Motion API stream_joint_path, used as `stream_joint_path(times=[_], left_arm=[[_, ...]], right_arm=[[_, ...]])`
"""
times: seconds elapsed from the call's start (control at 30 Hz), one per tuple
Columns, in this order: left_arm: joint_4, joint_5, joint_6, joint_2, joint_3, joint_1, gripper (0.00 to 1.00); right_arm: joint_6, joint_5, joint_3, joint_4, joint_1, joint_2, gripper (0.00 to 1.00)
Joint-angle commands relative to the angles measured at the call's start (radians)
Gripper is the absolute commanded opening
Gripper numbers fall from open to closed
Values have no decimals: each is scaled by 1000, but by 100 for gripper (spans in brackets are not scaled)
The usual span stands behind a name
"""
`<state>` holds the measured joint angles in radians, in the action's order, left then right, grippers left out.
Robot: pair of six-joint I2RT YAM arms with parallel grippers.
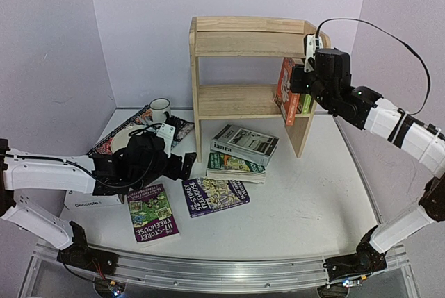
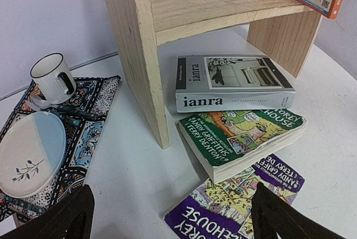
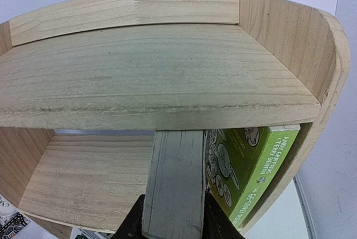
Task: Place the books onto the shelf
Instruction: Place the book on the shelf.
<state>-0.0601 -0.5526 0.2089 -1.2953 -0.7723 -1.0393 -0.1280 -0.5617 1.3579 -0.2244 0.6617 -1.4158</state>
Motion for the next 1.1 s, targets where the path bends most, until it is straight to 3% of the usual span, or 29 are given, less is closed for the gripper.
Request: stream_joint_path(times=[0.0, 0.07, 0.27, 0.43, 0.63, 1.07], left_arm=[[-11, -12, -9, 7, -41, 5, 99], [-11, -13, -10, 10, -41, 5, 100], [-11, -16, -7, 17, -31, 5, 99], [-11, -18, -2, 26, -21, 6, 100], [-9, -18, 2, 36, -14, 5, 99], [-9, -9, 10, 42, -8, 5, 99]], right_arm=[[-7, -15, 3, -54, -4, 18, 33], [-5, -12, 9, -53, -4, 13, 41], [-7, -5, 21, -48, -4, 6, 46], [-11, -4, 14, -43, -4, 9, 61], [-25, -5, -6, -36, -4, 20, 88], [-64, 32, -77, -5, -4, 45, 93]])
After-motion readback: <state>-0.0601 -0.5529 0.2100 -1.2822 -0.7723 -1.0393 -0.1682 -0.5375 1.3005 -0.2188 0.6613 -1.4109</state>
